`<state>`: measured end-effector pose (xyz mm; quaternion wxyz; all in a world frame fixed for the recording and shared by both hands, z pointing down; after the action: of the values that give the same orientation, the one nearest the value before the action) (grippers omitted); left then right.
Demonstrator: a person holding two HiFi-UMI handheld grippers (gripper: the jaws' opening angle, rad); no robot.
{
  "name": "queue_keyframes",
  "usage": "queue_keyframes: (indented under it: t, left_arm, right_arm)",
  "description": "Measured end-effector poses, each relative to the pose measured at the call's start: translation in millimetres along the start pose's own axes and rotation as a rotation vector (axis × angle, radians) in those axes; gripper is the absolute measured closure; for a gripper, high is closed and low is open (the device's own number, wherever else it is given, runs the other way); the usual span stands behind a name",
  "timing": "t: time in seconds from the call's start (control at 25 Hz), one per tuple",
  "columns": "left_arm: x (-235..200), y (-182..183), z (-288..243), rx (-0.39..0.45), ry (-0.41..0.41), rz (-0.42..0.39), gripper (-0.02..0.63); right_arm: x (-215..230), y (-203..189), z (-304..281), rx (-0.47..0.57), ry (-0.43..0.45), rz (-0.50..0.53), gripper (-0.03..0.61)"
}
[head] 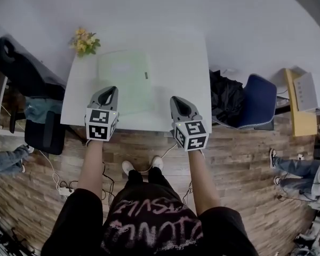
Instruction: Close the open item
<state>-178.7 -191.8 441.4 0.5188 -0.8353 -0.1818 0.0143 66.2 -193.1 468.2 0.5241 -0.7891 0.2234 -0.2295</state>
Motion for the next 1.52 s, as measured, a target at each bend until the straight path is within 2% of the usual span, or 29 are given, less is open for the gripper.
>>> queue_keyframes:
  t: [0.72,1.12,1.52]
  left_arm:
    - [-49.4,9.5,108.6,0.136,0.168,0.049,0.611]
    - [-82.8,11.1,144.4,0.201,0.252,0.100,0.611]
    - [-91.5,18.1,162.1,0.250,0.255,0.103,0.611]
  right_arm:
    - [-58.7,61.7,6.0,0.101,0.070,0.084,0.568]
    - [-74.6,91.5,-3.4,0.151,0.094,0.129,0.569]
    - [-84.2,112.0,-7.2,0.194,0.093,0.155,0.569]
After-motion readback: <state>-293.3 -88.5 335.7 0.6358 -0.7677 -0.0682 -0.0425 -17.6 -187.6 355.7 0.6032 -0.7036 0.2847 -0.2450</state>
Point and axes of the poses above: the fingertips, and each gripper's own axes: z backward along the fingers, x to its right, y out of its top, the point moved 5 cm from there along z, backward along the fingers, and after that the axes turned 2 degrees about -x, right-handed, at the moved point
